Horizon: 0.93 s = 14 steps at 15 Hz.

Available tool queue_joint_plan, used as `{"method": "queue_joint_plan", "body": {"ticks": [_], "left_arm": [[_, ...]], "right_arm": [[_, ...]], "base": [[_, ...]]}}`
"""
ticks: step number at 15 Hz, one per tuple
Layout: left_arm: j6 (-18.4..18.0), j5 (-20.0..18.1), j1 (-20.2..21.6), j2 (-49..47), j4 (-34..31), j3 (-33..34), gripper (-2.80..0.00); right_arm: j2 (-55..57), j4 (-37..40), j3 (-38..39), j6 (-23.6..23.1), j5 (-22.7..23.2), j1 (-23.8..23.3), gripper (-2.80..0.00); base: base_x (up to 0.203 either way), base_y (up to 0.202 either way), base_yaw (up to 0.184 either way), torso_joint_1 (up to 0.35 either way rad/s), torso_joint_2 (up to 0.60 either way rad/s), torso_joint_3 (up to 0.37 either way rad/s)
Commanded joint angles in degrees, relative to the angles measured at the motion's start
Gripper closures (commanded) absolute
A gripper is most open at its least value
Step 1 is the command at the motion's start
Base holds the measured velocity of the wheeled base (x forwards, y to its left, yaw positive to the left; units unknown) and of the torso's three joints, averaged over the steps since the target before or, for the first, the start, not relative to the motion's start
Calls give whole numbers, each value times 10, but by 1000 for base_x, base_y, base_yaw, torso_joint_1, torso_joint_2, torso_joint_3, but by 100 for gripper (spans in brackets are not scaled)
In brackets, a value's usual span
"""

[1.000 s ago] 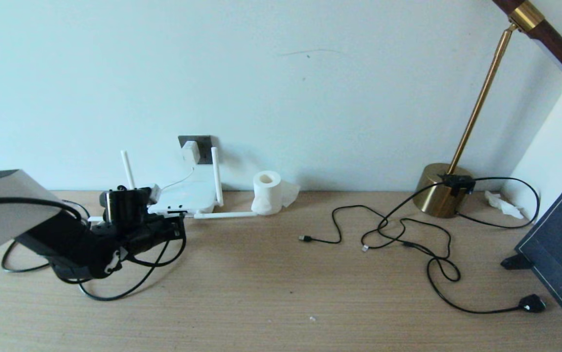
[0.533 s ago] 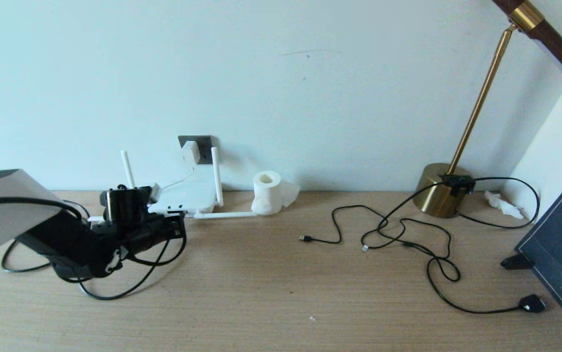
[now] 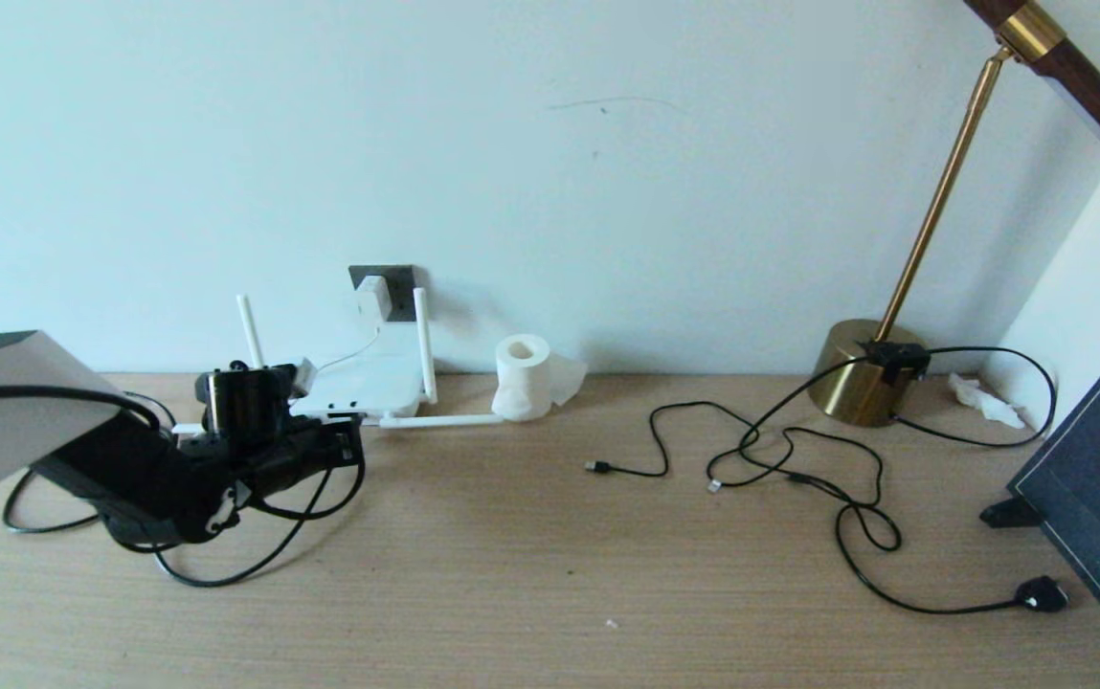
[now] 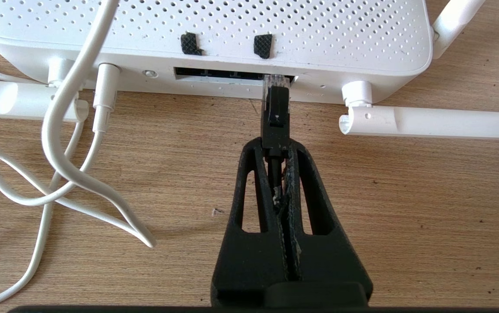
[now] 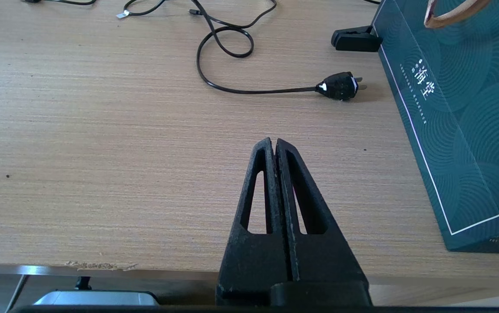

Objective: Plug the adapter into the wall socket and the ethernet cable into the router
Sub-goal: Plug cable into router interface

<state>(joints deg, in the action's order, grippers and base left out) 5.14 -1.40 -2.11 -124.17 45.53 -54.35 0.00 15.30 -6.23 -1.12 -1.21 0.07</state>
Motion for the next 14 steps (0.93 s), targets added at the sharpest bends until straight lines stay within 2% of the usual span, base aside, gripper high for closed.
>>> {"method": "queue_joint_plan", "body": {"ticks": [1, 14], "left_arm": [[0, 0, 0, 1, 3, 0, 0], [0, 0, 0, -3, -6, -18, 0]], "right_arm": [[1, 1, 0, 0, 0, 0, 0], [1, 1, 0, 0, 0, 0, 0]], "base": [[0, 0, 0, 0, 0, 0], [0, 0, 0, 0, 0, 0]]}}
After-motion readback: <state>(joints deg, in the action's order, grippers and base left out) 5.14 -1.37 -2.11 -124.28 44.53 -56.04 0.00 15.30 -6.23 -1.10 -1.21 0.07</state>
